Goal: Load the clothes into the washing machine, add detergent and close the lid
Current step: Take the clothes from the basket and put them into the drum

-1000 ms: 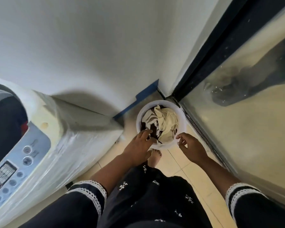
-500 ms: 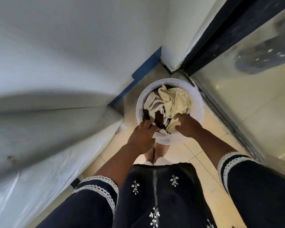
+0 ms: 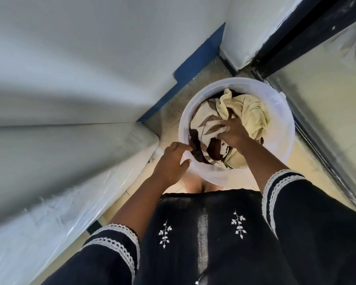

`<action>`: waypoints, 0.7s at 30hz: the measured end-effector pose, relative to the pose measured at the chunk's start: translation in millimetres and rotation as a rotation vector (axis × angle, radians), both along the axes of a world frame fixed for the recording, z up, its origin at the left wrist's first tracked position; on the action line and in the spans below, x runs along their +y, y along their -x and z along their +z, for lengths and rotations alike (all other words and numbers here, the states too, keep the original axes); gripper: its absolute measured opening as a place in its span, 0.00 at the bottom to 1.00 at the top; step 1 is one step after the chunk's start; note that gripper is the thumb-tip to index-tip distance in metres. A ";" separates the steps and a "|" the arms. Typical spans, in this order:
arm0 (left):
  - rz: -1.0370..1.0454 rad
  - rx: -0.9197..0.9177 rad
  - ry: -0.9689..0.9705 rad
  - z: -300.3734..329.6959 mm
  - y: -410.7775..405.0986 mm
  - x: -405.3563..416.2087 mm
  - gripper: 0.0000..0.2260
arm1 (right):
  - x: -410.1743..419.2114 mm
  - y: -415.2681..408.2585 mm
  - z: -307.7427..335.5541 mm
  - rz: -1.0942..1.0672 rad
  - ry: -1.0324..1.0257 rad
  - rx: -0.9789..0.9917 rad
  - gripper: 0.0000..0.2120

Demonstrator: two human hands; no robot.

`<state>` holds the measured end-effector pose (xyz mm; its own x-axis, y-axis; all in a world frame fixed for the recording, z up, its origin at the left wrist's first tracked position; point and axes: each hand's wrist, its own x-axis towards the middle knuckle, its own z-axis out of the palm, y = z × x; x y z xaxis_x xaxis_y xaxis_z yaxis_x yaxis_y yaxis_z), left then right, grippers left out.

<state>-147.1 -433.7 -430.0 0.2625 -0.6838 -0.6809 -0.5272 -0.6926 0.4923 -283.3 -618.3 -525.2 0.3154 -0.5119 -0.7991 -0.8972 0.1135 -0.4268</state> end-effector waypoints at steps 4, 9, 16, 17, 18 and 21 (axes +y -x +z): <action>0.067 0.016 -0.011 42.7 1.5 7.9 0.16 | 3.2 20.2 52.5 -0.239 0.010 -0.023 0.09; 0.069 0.068 0.024 129.4 5.1 7.5 0.15 | 26.4 44.9 158.7 -0.164 0.122 -0.089 0.06; 0.063 0.101 0.170 257.4 7.9 7.2 0.19 | 65.6 47.1 332.9 -0.090 0.408 -0.379 0.09; 0.071 0.107 0.189 270.3 8.3 9.2 0.21 | 69.9 45.9 355.7 -0.054 0.476 -0.416 0.11; 0.075 0.111 0.194 283.2 9.0 10.7 0.24 | 72.9 44.4 379.4 -0.050 0.501 -0.467 0.13; 0.104 0.128 0.177 313.6 12.9 14.2 0.41 | 80.6 37.9 438.6 -0.214 0.337 -0.661 0.15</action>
<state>-160.0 -419.5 -116.4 0.2568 -0.7696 -0.5846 -0.3834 -0.6364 0.6693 -321.2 -537.6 -86.7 0.5398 -0.7975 -0.2693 -0.4171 0.0245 -0.9086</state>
